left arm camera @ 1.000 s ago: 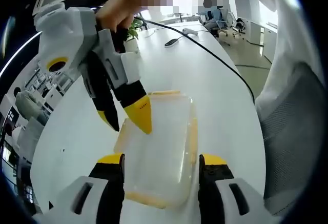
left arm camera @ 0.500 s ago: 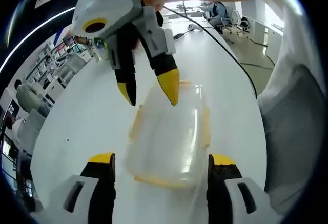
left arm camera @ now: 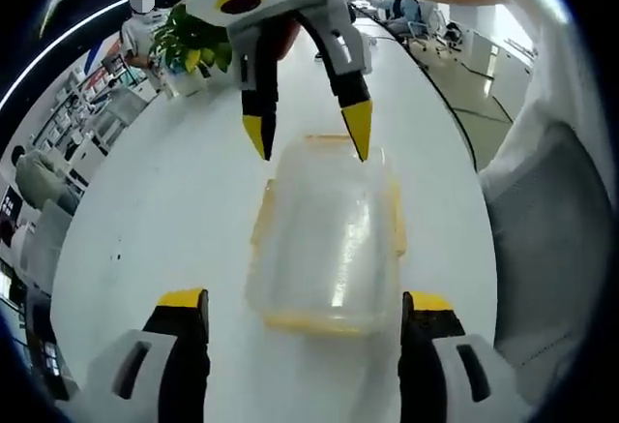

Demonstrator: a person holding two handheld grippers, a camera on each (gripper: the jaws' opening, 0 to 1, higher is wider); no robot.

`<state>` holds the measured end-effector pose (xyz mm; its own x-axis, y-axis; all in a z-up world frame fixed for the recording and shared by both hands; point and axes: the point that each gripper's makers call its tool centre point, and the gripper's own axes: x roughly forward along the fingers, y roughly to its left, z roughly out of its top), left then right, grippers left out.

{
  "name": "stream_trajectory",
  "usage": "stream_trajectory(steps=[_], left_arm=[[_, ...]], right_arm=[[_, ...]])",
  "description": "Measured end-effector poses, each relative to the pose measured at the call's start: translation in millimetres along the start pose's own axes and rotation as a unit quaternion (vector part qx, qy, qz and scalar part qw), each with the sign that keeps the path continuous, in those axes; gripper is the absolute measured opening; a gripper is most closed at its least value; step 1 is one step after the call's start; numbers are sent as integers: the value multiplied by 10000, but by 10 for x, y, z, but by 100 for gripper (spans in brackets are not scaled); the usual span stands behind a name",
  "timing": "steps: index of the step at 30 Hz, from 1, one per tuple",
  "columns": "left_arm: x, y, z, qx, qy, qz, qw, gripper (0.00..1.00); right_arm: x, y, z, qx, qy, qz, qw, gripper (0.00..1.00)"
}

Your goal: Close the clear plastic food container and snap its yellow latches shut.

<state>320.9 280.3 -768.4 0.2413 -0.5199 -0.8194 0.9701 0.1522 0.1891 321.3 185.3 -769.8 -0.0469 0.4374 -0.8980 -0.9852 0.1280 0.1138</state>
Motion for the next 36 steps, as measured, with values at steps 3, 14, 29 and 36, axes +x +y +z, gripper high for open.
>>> stream_trajectory(steps=[3, 14, 29, 36], left_arm=[[42, -25, -12, 58, 90, -100, 9999, 80], [174, -85, 12, 200, 145, -298, 9993, 86], [289, -136, -13, 318, 267, -471, 9980, 83], [295, -152, -23, 264, 301, -532, 9978, 75]], right_arm=[[8, 33, -44, -6, 37, 8, 10000, 54], [65, 116, -125, -120, 139, 36, 9998, 62], [150, 169, -220, -489, 435, -25, 9979, 70], [142, 114, -230, -517, 408, -110, 9978, 69]])
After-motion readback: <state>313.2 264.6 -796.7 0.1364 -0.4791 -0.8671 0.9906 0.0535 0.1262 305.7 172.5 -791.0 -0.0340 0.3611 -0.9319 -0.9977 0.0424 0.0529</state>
